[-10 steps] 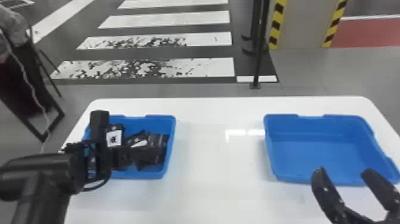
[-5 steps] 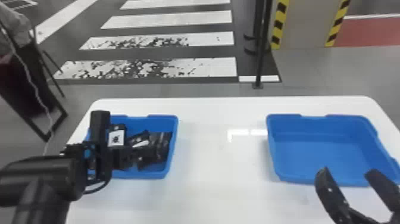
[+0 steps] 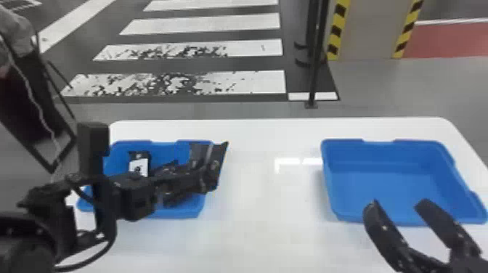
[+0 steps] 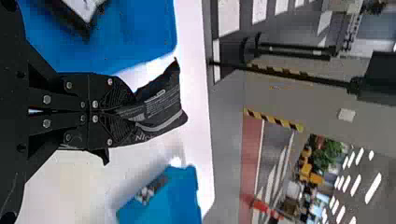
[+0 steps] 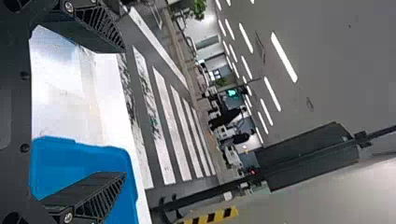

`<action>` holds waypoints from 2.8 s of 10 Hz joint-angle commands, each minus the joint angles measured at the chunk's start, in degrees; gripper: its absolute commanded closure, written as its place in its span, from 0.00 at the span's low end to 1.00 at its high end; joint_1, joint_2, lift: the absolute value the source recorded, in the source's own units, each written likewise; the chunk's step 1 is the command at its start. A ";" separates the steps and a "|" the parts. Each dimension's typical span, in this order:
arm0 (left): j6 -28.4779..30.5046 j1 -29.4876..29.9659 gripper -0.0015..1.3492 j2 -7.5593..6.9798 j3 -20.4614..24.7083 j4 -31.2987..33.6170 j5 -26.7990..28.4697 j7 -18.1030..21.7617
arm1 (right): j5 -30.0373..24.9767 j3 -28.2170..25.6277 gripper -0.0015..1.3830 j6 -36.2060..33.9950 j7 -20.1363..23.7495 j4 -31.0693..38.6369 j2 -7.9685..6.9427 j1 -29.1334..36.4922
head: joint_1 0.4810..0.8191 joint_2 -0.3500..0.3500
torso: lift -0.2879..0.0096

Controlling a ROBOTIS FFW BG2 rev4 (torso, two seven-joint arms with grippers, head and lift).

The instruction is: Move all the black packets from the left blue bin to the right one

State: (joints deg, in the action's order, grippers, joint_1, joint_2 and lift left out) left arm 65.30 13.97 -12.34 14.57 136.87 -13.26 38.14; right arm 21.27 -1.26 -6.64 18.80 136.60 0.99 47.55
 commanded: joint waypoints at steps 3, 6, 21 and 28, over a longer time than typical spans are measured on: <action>-2.02 1.07 0.90 0.48 -8.51 1.29 -9.60 -0.44 | 4.44 0.00 0.06 -11.22 5.81 -1.11 0.86 -8.60 | 0.63 0.54 | 0.50; -2.02 0.65 0.90 0.04 -13.42 1.15 -13.37 -1.14 | 7.18 0.00 0.06 -16.70 8.36 -5.47 1.12 -13.52 | 0.63 0.44 | 0.50; -8.35 6.55 0.07 2.68 -11.02 1.43 -15.65 -4.75 | 11.75 0.80 0.92 -19.51 11.53 -13.77 4.38 -23.64 | 0.63 0.43 | 0.50; -7.92 13.30 0.13 4.96 -2.80 4.95 -14.62 -4.92 | 4.78 -4.69 0.92 -11.78 7.66 -38.09 8.24 -42.49 | 0.63 0.41 | 0.50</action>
State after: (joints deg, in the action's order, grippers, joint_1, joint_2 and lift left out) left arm 57.37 27.26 -7.57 11.43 141.73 -28.09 33.26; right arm 27.50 -4.88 -19.04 26.57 100.44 9.15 6.35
